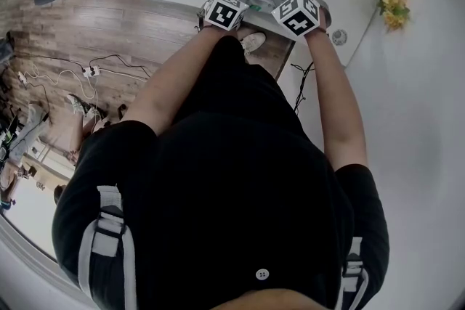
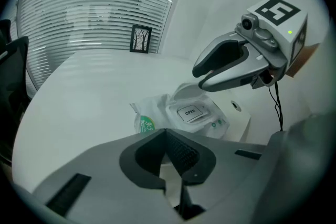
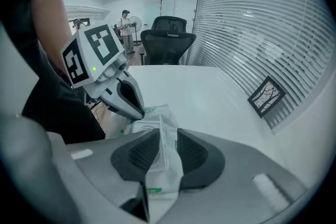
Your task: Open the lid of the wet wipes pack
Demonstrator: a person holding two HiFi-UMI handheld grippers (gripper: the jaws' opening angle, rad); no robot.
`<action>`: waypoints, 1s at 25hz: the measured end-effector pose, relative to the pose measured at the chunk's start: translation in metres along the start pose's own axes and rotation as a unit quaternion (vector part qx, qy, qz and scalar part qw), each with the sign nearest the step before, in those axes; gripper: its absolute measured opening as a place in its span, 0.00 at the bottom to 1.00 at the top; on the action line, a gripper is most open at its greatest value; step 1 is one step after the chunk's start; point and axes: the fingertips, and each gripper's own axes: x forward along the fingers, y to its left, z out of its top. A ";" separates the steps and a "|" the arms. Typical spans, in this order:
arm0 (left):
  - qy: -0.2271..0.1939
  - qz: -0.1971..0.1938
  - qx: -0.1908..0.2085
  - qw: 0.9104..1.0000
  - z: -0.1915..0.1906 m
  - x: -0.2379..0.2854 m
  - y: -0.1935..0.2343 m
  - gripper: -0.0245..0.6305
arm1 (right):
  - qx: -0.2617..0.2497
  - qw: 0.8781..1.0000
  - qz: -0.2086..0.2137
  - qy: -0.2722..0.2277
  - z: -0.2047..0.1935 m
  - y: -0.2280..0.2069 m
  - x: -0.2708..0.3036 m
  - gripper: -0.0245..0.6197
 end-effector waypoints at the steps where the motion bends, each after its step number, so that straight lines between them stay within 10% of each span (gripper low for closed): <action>1: 0.000 -0.001 0.000 1.000 0.000 0.000 0.000 0.05 | 0.003 1.000 -0.004 -0.001 0.001 -0.004 -0.001 0.22; 25: -0.016 -0.021 0.011 1.000 0.006 -0.005 0.003 0.05 | 0.035 0.997 -0.059 0.024 -0.015 -0.050 0.021 0.23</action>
